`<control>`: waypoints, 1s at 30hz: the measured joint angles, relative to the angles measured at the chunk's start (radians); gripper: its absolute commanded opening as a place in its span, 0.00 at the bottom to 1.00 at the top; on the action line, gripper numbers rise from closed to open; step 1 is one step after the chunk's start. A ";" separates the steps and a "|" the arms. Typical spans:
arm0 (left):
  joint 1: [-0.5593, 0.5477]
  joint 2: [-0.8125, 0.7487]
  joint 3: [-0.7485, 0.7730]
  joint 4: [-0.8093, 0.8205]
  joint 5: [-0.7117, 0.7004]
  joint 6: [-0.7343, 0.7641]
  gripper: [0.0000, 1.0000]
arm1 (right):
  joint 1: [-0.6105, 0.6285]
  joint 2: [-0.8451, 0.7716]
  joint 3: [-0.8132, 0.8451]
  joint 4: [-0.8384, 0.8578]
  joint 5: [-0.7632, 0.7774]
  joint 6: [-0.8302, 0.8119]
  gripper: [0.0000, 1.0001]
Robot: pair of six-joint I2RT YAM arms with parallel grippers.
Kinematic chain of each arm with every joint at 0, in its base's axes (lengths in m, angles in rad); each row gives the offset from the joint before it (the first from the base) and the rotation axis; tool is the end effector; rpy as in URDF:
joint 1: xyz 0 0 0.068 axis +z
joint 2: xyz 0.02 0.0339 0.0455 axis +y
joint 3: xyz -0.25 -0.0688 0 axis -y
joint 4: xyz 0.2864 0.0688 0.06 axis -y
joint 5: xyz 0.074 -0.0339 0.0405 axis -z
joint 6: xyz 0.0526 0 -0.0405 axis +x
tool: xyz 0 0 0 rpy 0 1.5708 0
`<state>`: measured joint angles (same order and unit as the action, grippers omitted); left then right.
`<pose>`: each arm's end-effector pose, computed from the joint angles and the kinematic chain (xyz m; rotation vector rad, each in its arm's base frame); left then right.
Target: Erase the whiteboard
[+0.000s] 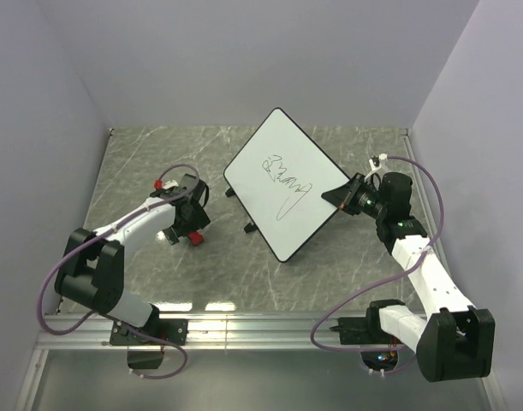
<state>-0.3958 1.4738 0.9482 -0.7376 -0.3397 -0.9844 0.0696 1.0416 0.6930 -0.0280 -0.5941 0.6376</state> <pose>0.2938 -0.1038 0.1527 -0.8487 2.5534 0.0903 0.2900 0.0497 0.2446 0.1593 2.0177 1.0355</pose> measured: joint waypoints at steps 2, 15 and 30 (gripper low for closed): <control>0.003 0.027 0.000 0.023 0.006 0.000 0.82 | 0.000 -0.001 0.000 0.000 0.000 0.000 0.00; 0.040 0.160 0.000 0.111 0.038 0.008 0.53 | 0.000 -0.005 -0.001 -0.008 0.003 -0.005 0.00; 0.037 0.171 0.017 0.127 0.063 0.066 0.00 | 0.000 -0.002 -0.001 -0.007 0.003 -0.006 0.00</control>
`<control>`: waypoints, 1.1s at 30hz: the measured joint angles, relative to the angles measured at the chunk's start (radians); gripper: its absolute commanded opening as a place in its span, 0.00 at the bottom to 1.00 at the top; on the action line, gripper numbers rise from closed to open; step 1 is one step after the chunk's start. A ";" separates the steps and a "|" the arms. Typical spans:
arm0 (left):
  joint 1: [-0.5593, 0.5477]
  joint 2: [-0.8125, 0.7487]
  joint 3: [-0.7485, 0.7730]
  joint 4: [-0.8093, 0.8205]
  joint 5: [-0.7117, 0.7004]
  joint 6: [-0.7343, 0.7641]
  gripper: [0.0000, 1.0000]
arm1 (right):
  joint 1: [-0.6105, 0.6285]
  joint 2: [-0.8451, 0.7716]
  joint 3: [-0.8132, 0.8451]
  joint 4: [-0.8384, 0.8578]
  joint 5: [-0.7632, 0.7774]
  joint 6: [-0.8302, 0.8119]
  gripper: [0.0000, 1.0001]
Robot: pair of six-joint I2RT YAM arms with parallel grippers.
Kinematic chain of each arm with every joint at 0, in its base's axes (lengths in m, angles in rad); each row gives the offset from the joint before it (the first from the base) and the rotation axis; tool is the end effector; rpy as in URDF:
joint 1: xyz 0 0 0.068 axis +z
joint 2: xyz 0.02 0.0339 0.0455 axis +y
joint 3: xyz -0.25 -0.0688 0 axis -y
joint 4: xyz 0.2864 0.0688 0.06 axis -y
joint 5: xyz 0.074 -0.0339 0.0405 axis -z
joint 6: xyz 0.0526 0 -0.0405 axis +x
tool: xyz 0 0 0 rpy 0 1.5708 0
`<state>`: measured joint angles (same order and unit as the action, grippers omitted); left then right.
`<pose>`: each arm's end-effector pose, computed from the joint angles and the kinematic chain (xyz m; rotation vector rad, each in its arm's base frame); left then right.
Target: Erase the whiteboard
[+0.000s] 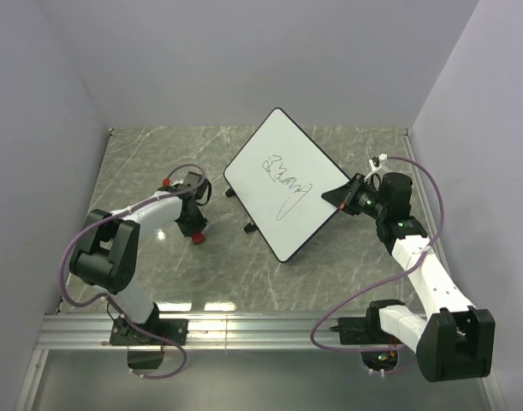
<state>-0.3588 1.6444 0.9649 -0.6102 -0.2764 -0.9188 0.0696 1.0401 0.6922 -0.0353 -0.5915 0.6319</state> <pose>0.3172 -0.1036 0.1098 -0.8126 2.6300 0.0751 0.2895 0.0496 0.2439 0.1587 2.0230 1.0297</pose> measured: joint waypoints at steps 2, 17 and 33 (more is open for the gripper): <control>-0.020 -0.003 0.030 -0.003 0.019 0.016 0.00 | 0.000 0.004 0.000 0.004 0.000 0.002 0.00; -0.367 0.188 0.658 0.113 0.239 0.194 0.00 | 0.000 0.016 0.000 0.014 -0.001 0.002 0.00; -0.455 0.438 1.080 0.061 0.486 0.246 0.00 | 0.000 -0.019 -0.026 -0.002 0.010 0.000 0.00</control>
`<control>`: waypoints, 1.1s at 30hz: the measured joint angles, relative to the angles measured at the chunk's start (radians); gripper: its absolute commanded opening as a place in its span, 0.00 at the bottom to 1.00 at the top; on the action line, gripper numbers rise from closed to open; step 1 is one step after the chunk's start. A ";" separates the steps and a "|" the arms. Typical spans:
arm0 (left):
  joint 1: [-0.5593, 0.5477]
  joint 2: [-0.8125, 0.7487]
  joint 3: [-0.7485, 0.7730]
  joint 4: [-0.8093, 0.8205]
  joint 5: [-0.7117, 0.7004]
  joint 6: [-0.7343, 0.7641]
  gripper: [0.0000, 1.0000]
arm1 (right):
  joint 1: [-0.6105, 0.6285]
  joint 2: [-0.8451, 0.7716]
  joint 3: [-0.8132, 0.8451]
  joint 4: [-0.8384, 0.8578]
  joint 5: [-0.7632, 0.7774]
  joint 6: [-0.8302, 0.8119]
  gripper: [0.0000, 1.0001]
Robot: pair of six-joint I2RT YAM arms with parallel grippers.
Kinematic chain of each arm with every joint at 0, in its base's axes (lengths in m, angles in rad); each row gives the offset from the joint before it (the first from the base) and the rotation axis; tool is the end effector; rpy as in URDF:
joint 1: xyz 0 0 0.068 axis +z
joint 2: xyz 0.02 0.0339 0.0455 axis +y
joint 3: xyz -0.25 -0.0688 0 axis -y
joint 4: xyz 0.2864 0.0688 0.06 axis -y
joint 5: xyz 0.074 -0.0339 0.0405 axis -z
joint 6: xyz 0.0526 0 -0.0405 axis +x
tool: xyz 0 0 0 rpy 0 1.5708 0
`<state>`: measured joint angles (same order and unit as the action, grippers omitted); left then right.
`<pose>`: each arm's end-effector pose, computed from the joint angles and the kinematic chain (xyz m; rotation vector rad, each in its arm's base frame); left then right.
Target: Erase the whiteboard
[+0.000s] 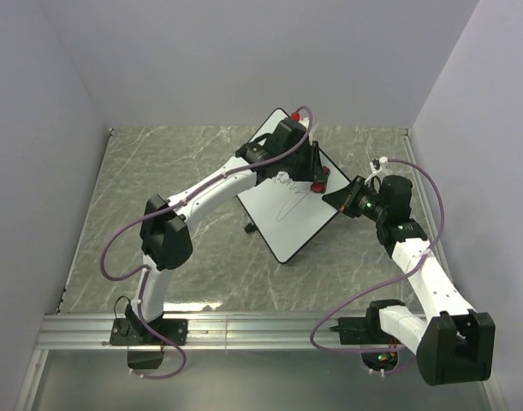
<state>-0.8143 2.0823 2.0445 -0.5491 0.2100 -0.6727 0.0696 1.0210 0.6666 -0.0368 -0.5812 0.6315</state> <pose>0.3594 -0.3968 0.3112 0.2982 2.3312 -1.0331 0.2851 0.0488 0.2386 0.1697 2.0294 1.0198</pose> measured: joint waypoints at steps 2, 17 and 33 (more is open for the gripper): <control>-0.005 -0.001 -0.009 0.004 -0.002 0.000 0.00 | 0.000 0.000 0.000 -0.001 0.001 0.001 0.00; 0.046 -0.169 -0.447 0.087 -0.045 -0.046 0.00 | -0.002 0.000 -0.031 0.028 0.006 -0.007 0.00; 0.089 -0.247 -0.750 0.111 -0.104 -0.096 0.00 | 0.000 0.000 -0.034 0.047 -0.003 -0.052 0.00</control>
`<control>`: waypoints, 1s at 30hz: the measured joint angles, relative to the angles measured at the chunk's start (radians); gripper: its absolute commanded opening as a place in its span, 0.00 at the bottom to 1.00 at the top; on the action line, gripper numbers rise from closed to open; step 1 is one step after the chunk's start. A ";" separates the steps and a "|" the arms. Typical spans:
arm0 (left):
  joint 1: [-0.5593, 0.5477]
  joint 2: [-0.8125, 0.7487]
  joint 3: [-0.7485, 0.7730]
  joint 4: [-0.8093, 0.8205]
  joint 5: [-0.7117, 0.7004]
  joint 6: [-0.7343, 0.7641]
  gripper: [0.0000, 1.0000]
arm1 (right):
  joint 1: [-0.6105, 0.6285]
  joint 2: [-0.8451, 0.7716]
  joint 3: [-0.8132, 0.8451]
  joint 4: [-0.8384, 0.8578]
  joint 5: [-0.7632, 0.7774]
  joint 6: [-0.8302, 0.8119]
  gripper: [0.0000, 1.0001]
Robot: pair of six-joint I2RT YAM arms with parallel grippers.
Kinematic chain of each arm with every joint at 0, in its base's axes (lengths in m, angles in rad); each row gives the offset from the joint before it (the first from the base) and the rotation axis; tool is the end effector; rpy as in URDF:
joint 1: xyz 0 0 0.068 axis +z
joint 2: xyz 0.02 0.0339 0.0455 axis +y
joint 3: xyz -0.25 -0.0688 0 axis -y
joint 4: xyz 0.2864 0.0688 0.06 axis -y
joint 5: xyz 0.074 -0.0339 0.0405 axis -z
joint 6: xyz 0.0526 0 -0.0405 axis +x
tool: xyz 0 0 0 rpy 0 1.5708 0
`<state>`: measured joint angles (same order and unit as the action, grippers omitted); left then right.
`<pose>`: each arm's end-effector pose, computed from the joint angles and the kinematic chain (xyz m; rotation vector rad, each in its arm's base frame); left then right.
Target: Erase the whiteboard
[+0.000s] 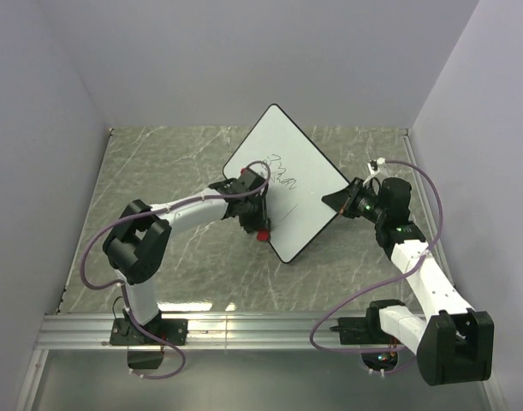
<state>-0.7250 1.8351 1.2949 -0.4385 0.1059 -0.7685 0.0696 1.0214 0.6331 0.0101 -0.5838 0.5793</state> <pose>0.3199 -0.2908 0.1542 -0.0151 2.7002 -0.6644 0.2841 0.0489 0.2303 0.1080 2.0114 0.9891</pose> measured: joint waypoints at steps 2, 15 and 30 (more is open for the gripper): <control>0.000 -0.003 -0.046 -0.025 -0.008 -0.005 0.00 | 0.003 0.000 0.000 0.008 -0.006 -0.019 0.00; -0.066 0.105 0.158 -0.314 -0.139 -0.012 0.00 | 0.030 -0.006 0.001 0.030 -0.001 -0.054 0.00; -0.076 -0.085 0.077 -0.023 -0.102 -0.168 0.00 | 0.042 -0.006 0.003 0.007 0.035 0.047 0.00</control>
<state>-0.8009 1.7504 1.3720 -0.4614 0.0036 -0.9363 0.1112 1.0153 0.6361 0.0174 -0.5491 0.6258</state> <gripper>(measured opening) 0.315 0.045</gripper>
